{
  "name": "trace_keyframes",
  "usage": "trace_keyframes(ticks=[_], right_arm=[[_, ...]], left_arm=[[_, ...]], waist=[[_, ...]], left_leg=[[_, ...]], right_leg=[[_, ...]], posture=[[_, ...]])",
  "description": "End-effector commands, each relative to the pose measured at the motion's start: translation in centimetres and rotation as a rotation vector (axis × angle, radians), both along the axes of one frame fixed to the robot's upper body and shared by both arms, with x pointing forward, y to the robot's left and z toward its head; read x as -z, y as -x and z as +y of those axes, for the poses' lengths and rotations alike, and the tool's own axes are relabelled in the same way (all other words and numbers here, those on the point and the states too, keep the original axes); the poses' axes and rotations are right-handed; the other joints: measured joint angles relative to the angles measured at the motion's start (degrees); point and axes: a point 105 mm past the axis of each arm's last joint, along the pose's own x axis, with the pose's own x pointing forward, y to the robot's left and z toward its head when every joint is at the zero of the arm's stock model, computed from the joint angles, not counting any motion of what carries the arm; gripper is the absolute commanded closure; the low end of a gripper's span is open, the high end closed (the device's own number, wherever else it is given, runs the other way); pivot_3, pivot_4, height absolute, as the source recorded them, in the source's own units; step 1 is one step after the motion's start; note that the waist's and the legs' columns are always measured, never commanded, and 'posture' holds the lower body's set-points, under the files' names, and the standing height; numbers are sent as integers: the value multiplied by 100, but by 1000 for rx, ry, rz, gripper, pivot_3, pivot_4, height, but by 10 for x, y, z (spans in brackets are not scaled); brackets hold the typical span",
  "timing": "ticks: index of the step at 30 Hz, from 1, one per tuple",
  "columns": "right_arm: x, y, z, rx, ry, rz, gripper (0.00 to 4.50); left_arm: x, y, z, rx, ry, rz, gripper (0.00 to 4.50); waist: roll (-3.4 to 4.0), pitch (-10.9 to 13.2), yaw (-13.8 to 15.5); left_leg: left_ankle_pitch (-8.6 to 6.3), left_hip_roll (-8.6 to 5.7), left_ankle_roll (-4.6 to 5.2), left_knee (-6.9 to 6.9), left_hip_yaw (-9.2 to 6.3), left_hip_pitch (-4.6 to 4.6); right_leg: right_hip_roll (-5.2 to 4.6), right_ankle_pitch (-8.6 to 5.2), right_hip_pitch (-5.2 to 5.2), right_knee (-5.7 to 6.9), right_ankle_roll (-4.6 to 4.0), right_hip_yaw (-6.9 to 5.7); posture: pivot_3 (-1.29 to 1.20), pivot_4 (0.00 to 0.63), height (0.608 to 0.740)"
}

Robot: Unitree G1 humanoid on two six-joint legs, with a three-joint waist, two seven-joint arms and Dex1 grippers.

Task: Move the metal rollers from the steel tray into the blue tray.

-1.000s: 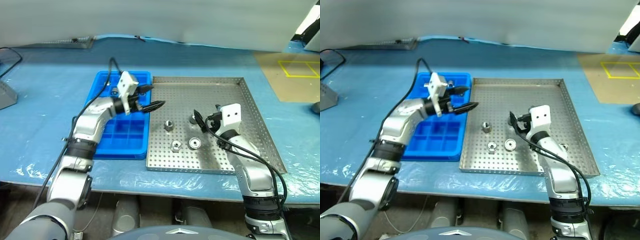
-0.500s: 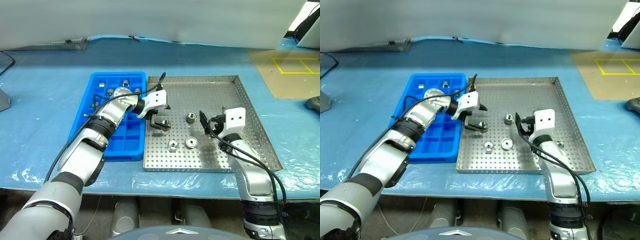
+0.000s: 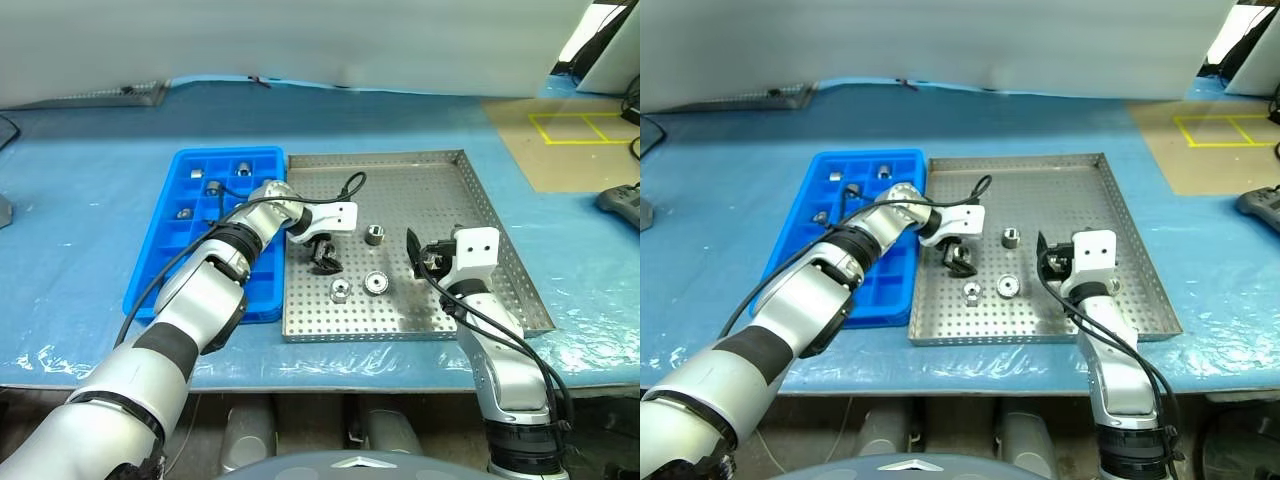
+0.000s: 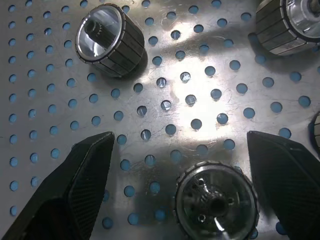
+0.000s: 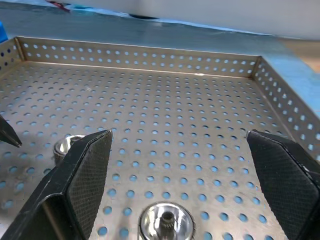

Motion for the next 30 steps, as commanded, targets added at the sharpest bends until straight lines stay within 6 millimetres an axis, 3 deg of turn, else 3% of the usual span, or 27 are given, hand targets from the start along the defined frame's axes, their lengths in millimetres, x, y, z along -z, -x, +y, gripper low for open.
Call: trace_keyframes(ticks=[1,10,16,19,23,25,29,30], right_arm=[[-17,4,-2,18,13,-69,22],[-14,3,0,22,20,-62,22],[-14,2,1,20,23,-61,22],[-13,3,0,22,26,-57,0],[-12,4,0,26,29,-54,0],[-12,3,0,27,28,-54,0],[-12,3,1,23,28,-55,0],[-12,2,1,24,29,-55,0]], left_arm=[[-13,-11,14,-35,-37,-30,0],[-17,-8,34,-15,-71,33,0],[-1,1,25,-17,-45,111,0],[1,4,26,-2,-46,121,627],[3,1,27,-14,-58,88,1922],[5,-1,27,-28,-64,66,1922],[4,3,27,-7,-46,99,2697],[4,2,27,-13,-45,96,2700]], waist=[[-9,5,-10],[-11,7,-25],[-11,7,-102],[-11,7,-123],[-11,7,-125],[-11,7,-124],[-11,7,-122],[-11,7,-123]], left_leg=[[-1,2,12,0,0,5],[-3,4,36,-8,2,-9],[-6,6,43,-12,2,-29],[-7,5,44,-13,2,-27],[-7,5,44,-13,3,-20],[-6,5,43,-12,3,-17],[-6,5,42,-12,3,-3],[-5,5,41,-12,2,-3]], right_leg=[[0,0,1,-3,0,0],[1,27,-11,-22,-47,0],[2,29,-17,-48,-47,-5],[0,30,-13,-51,-47,-6],[-1,31,-5,-52,-48,-6],[-2,34,-3,-53,-50,-6],[-3,35,12,-56,-48,-6],[-3,36,12,-57,-47,-6]], posture=[[-166,150,740],[-159,150,740],[-160,150,740],[-161,150,740],[-162,150,740],[-162,150,740],[-159,150,740],[-153,150,740]])
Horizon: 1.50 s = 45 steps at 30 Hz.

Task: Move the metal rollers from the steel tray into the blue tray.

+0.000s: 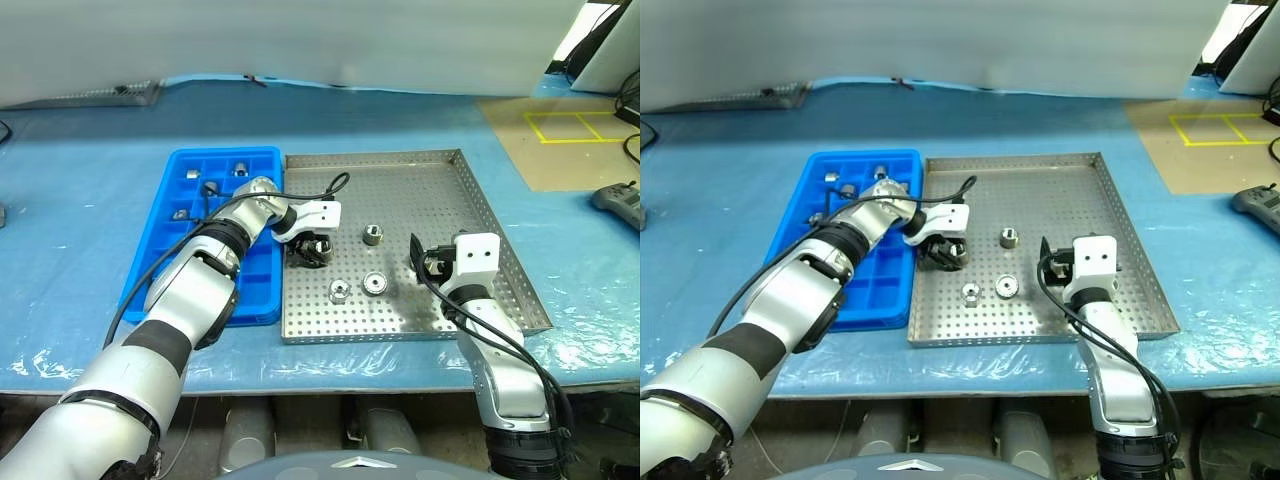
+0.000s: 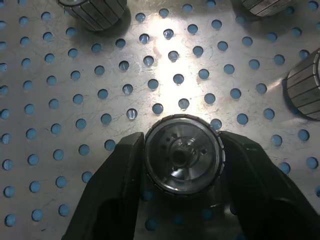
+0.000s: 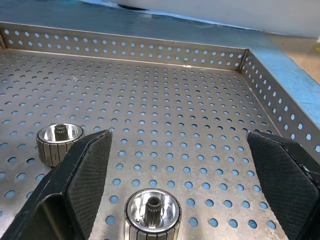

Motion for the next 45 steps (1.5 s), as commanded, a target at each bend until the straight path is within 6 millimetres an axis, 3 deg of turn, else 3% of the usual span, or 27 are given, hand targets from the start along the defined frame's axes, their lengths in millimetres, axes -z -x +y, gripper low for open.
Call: trace_keyframes(ticks=[1,6,10,13,17,21,25,36,45], right_arm=[[-15,1,1,-3,7,-60,0],[-20,-1,3,-16,2,-74,0],[-34,-1,18,-139,-4,-104,0],[-47,-2,30,-260,-29,-114,0],[-60,0,54,-466,-48,-90,0],[-62,4,78,-706,-21,-16,0],[-64,-5,95,-875,39,8,0],[-64,-28,155,-1159,134,-10,0],[-60,-32,168,-1215,165,-24,0]], left_arm=[[2,-1,3,-14,-6,-8,2700],[-9,-2,0,13,58,-36,2700],[-63,3,-12,87,353,-25,2700],[-88,3,0,69,468,-6,2700],[-97,2,29,-2,510,-1,2700],[-90,2,73,-146,523,-2,2700],[-74,16,119,-320,552,-26,2700],[-70,44,194,-910,723,-280,2700],[-31,70,189,-1061,719,-225,2700]], waist=[[0,0,0],[0,0,-1],[-1,5,-9],[2,10,-22],[8,14,-24],[13,17,-15],[14,18,48],[14,18,648],[7,21,1223]], left_leg=[[0,0,0,0,0,0],[-1,1,2,0,0,-4],[-1,2,4,0,0,-30],[8,5,20,0,1,-49],[8,12,22,-6,2,-43],[9,14,20,-8,3,-41],[1,18,2,-11,-2,-46],[7,27,0,4,-16,-113],[4,29,8,15,-31,-120]], right_leg=[[0,1,0,-1,1,0],[0,2,-1,-6,-2,0],[1,5,-25,-8,-5,-2],[2,8,-45,-4,-10,-4],[5,6,-44,-5,-13,-7],[5,6,-42,-6,-14,-9],[3,3,-45,-4,-18,-19],[-5,-5,-104,22,-35,-59],[-5,-19,-122,67,-55,-65]], posture=[[-153,150,740],[-143,150,740],[-121,150,740],[-92,150,740],[-21,150,740],[69,150,740],[199,150,740],[549,150,740],[598,150,740]])
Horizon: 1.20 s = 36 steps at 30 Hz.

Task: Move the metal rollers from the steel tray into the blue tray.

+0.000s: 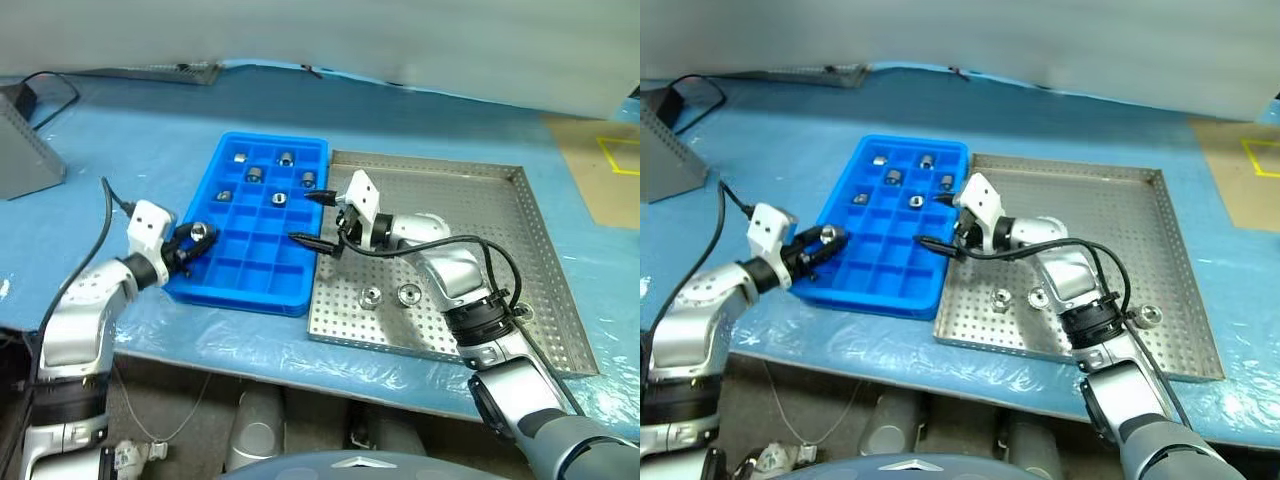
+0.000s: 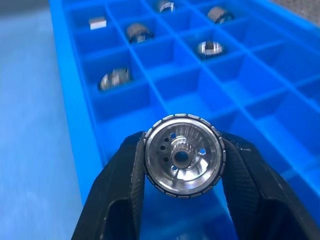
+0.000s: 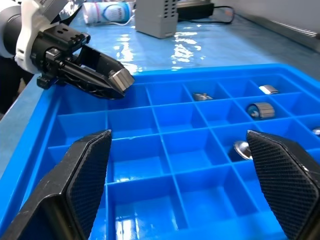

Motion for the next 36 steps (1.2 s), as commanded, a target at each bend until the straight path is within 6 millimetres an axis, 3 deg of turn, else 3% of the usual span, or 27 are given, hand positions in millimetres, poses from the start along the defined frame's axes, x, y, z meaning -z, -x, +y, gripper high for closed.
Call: trace_keyframes(ticks=[1,5,10,15,18,24,29,33,36], right_arm=[[-11,4,5,-32,-16,-55,0],[-9,5,3,-18,-9,-56,0],[-8,4,1,13,-21,-56,0],[-6,2,-4,54,-24,-59,0],[-7,1,-7,74,-24,-68,0],[-2,0,-13,114,-15,-68,0],[-1,-2,-18,147,-17,-70,0],[-2,0,-30,185,-9,-66,0],[-9,8,-54,236,-42,-45,0]], left_arm=[[-5,3,-4,-20,-5,-29,2700],[0,-1,-9,-25,3,-19,2700],[-11,-16,-12,-28,-3,-59,2700],[-26,-31,-13,-41,44,-100,2700],[-20,-29,-18,-9,31,-70,2700],[-10,-23,-31,81,16,-17,753],[-33,-31,-36,125,53,-68,753],[-65,-32,-64,286,122,-111,753],[-81,-35,-89,471,134,-107,753]], waist=[[0,0,120],[1,0,286],[1,0,406],[0,0,422],[0,0,394],[0,0,388],[0,0,386],[0,0,390],[0,0,383]], left_leg=[[-1,0,-6,0,-1,8],[9,5,-25,-9,2,41],[15,5,-35,-14,4,56],[16,1,-35,-14,5,52],[24,-2,-49,-13,7,46],[25,-1,-53,-14,9,42],[24,2,-51,-14,9,44],[30,-4,-59,-11,11,42],[30,-5,-59,-9,15,41]], right_leg=[[0,-2,0,10,-3,2],[7,-6,5,30,-5,16],[15,-6,8,36,-4,29],[16,-4,6,36,-5,35],[16,-4,3,32,-4,38],[16,-5,-3,33,-3,39],[18,-5,-3,38,-3,39],[15,-3,-1,41,-3,42],[15,-3,-1,39,-1,46]], posture=[[596,150,740],[574,150,740],[552,150,740],[512,150,740],[498,150,740],[477,150,740],[441,150,740],[401,150,740],[292,150,740]])
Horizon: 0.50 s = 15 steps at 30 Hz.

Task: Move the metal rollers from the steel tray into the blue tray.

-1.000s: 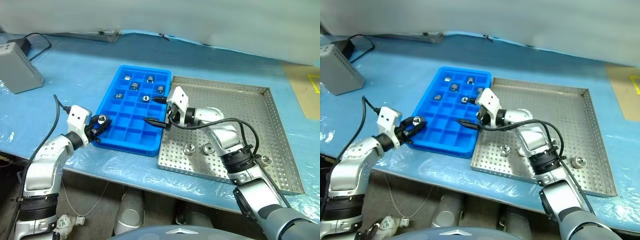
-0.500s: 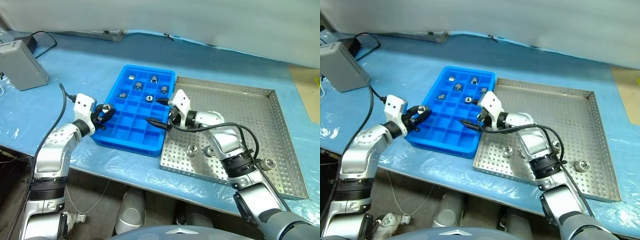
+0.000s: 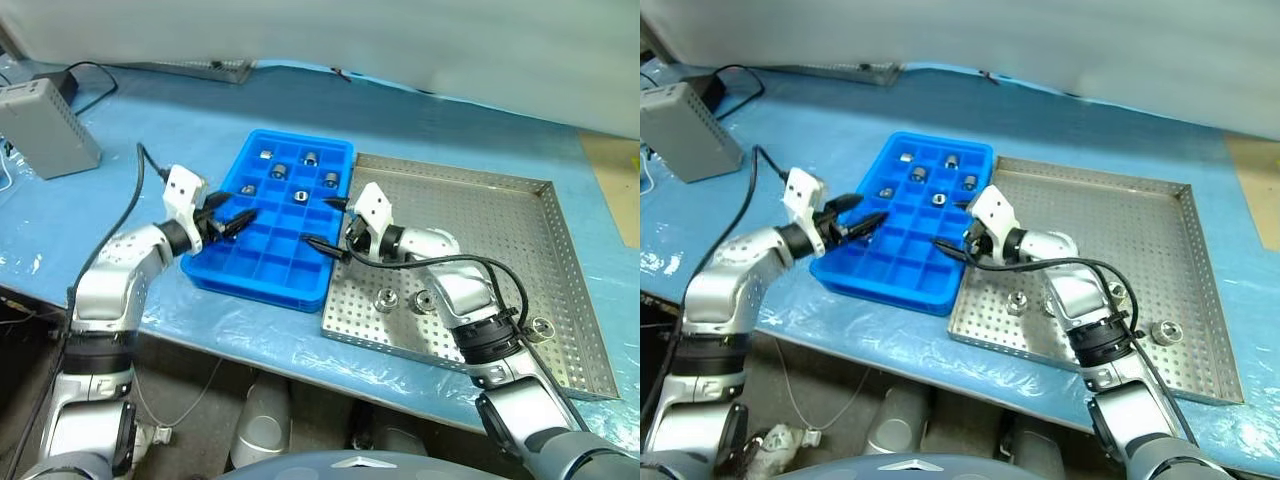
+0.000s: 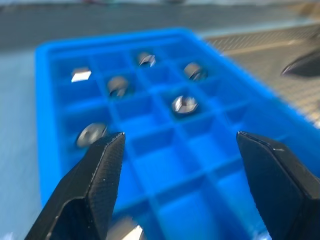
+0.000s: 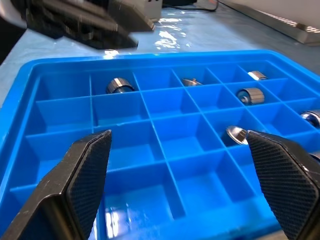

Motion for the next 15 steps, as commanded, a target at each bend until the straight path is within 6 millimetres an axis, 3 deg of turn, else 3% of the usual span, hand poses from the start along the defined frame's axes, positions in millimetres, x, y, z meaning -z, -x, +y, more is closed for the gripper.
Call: trace_keyframes(ticks=[1,6,11,15], right_arm=[[-23,10,-28,62,-64,-30,0],[-21,26,-62,207,-88,23,0],[-17,47,-81,360,-84,18,0],[-9,65,-94,485,-79,23,0]], left_arm=[[-18,2,-28,233,-1,-6,753],[11,20,-73,633,-186,111,753],[53,33,-97,914,-398,168,753],[60,27,-123,1020,-473,136,753]], waist=[[0,0,-6],[3,-1,-281],[2,-2,-731],[7,-5,-1032]], left_leg=[[0,0,0,0,2,0],[0,-6,2,-2,12,8],[0,-5,2,-3,12,2],[0,-10,1,-2,16,-1]], right_leg=[[1,0,0,0,1,2],[3,4,-1,-3,16,21],[8,15,-2,-7,42,21],[9,16,0,-14,66,21]], posture=[[271,150,740],[114,150,740],[-81,150,740],[-203,150,740]])
